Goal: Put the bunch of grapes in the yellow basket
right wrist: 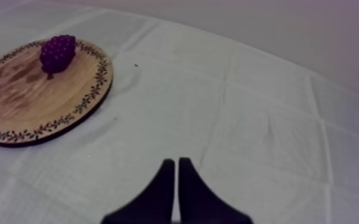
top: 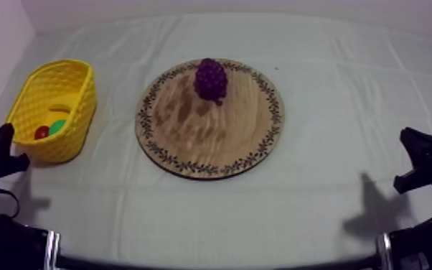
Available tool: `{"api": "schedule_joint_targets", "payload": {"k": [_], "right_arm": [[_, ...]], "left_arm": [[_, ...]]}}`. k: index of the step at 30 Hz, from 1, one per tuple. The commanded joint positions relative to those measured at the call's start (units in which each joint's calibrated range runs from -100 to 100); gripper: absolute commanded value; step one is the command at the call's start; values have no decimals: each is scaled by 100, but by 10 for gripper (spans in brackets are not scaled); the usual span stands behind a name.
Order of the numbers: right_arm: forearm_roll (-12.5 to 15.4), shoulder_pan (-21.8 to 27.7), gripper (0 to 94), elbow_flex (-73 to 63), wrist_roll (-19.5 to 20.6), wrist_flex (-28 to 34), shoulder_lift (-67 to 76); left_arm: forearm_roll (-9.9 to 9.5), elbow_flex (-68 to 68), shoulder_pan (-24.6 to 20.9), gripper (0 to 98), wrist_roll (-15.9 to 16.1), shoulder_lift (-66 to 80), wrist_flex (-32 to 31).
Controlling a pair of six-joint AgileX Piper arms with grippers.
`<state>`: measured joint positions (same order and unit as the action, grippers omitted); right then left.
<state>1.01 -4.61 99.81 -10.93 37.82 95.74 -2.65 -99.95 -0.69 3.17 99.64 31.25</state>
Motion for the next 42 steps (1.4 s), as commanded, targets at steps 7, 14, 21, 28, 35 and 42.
{"api": "schedule_joint_targets", "payload": {"k": [7,14,21,28,35,42], "right_arm": [[-1,2,4,-3,1,0,1],[-1,2,4,-3,1,0,1],[-1,2,4,-3,1,0,1],[-1,2,4,-3,1,0,1],[-1,2,4,-3,1,0,1],[-1,2,4,-3,-1,0,1]], "left_arm": [[38,6,-413,0,-464,10,165],[38,6,-415,0,-478,10,158],[-180,101,-299,0,-672,-62,-73],[-283,818,-228,0,-834,-655,-69],[-303,1983,-187,0,-860,-1637,225],[-244,3216,-171,0,-764,-2795,346]]}}
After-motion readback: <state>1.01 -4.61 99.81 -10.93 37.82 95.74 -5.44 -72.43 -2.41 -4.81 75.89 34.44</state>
